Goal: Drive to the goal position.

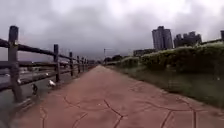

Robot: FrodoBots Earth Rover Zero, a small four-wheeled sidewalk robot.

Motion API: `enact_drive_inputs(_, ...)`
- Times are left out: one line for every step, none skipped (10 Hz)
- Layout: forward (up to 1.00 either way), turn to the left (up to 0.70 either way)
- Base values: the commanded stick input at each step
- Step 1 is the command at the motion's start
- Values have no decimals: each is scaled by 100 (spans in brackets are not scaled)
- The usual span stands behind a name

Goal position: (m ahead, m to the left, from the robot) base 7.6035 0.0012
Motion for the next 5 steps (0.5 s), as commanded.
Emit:
enact_drive_inputs(100,0)
enact_drive_inputs(100,0)
enact_drive_inputs(100,1)
enact_drive_inputs(100,23)
enact_drive_inputs(100,2)
